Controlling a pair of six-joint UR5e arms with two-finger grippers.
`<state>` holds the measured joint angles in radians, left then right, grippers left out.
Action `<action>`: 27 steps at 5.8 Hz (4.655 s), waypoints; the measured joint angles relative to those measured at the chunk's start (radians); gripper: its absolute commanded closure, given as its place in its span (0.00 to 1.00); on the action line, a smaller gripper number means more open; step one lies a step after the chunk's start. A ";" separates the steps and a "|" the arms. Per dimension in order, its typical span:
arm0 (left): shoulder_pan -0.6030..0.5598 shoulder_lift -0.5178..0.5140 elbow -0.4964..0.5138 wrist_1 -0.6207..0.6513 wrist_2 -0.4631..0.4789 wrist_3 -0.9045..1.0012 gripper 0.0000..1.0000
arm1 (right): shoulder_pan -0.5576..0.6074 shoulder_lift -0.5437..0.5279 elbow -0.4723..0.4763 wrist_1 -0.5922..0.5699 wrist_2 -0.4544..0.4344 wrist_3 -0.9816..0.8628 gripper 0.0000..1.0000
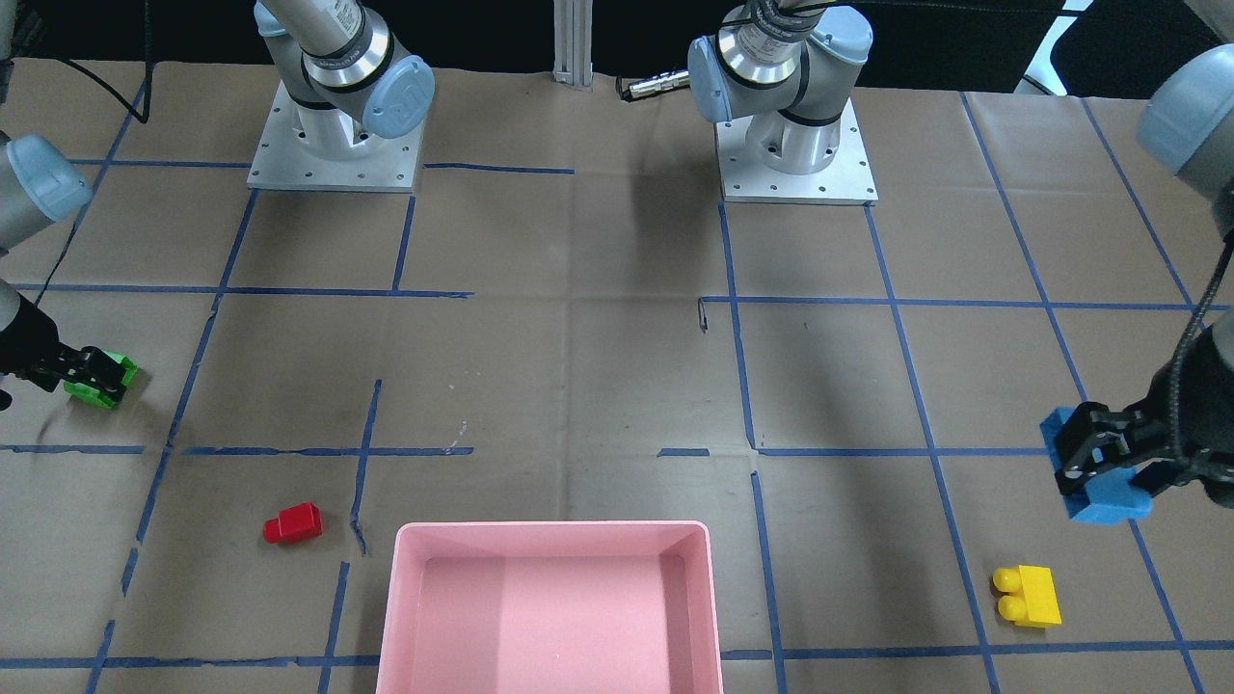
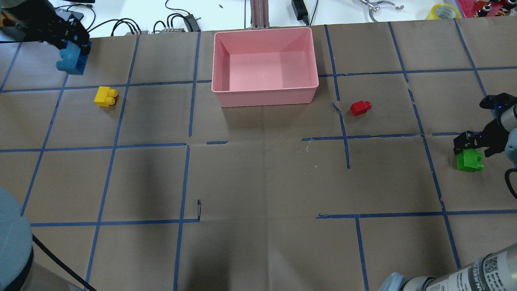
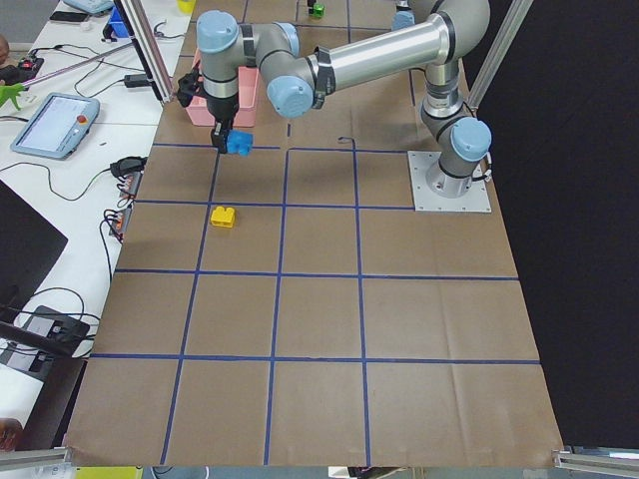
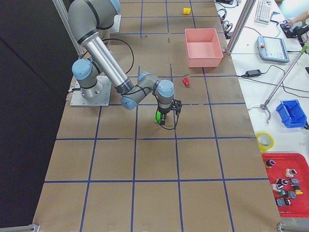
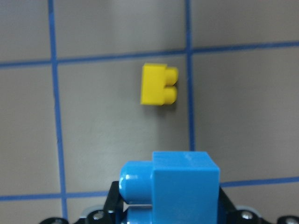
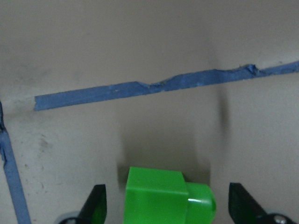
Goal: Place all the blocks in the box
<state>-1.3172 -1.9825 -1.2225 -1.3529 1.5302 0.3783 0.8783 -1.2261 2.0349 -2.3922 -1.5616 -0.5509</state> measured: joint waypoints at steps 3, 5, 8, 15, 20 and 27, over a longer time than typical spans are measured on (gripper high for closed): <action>-0.259 -0.243 0.260 -0.004 0.011 -0.311 0.60 | 0.000 -0.001 0.002 0.028 -0.004 -0.009 0.23; -0.349 -0.327 0.326 0.003 0.011 -0.415 0.60 | 0.000 -0.001 0.000 0.041 -0.002 -0.009 0.48; -0.414 -0.407 0.315 0.032 0.012 -0.464 0.59 | 0.000 -0.001 -0.010 0.044 -0.001 -0.009 0.58; -0.436 -0.418 0.296 0.079 0.009 -0.551 0.01 | -0.001 -0.015 -0.023 0.110 -0.042 0.002 0.91; -0.323 -0.283 0.309 0.021 0.000 -0.530 0.01 | 0.043 -0.129 -0.253 0.524 -0.092 0.046 0.90; 0.180 -0.243 0.087 -0.011 -0.027 0.131 0.01 | 0.727 0.106 -0.721 0.394 0.254 0.871 0.84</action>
<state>-1.1367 -2.2253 -1.1352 -1.3638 1.5034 0.5089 1.6052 -1.1206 1.3141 -1.9985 -1.3080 0.3199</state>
